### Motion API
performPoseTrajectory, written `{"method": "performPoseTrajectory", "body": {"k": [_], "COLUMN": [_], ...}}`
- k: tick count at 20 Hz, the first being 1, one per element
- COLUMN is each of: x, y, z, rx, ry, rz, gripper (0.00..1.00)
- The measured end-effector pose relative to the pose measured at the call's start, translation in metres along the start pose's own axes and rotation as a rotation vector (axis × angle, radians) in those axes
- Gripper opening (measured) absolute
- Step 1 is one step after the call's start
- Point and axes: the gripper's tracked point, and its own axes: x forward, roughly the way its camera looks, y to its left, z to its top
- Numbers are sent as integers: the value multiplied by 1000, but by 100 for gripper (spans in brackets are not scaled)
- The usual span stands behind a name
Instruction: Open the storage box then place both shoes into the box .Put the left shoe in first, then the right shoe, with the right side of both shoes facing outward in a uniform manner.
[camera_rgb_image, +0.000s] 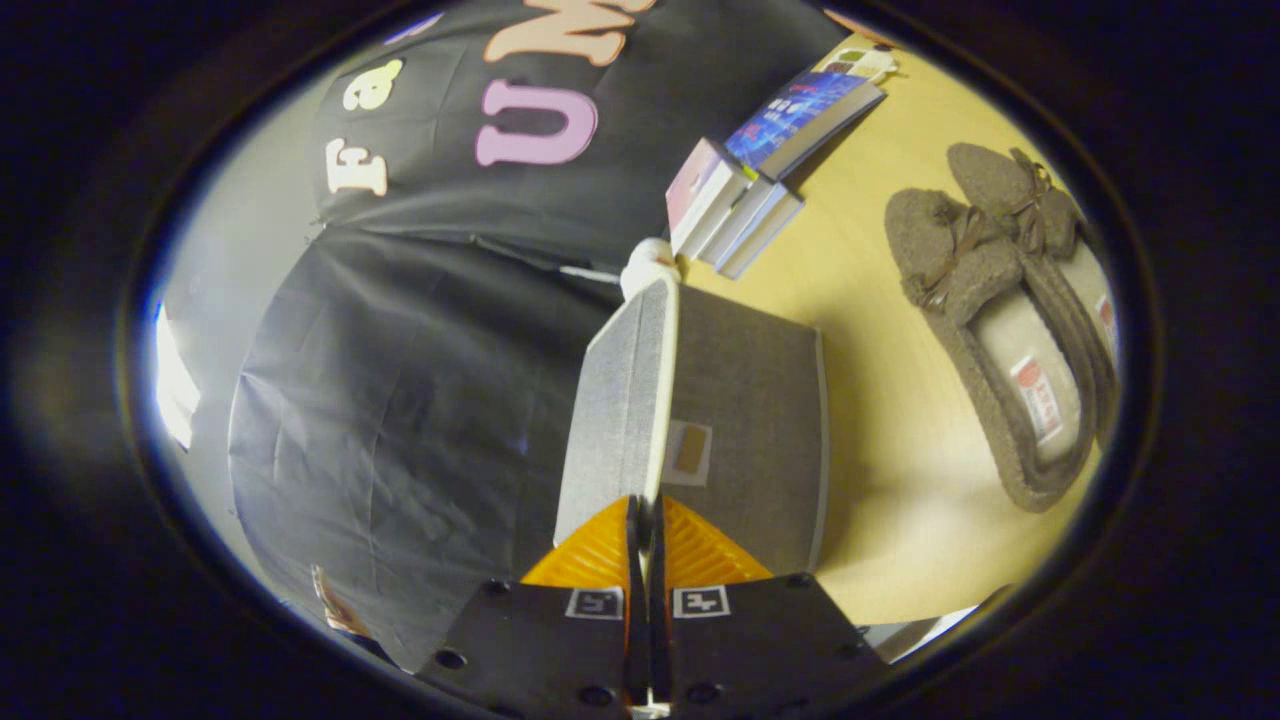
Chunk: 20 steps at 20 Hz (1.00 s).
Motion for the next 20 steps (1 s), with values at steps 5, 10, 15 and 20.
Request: {"method": "performPoseTrajectory", "body": {"k": [5,10,15,20], "x": [-6,4,48,90], "y": [33,112,171,204], "z": [5,13,-7,-49], "rx": [-76,-195,-327,-357], "ry": [-17,-32,17,109], "rz": [14,94,153,204], "gripper": [4,4,4,4]}}
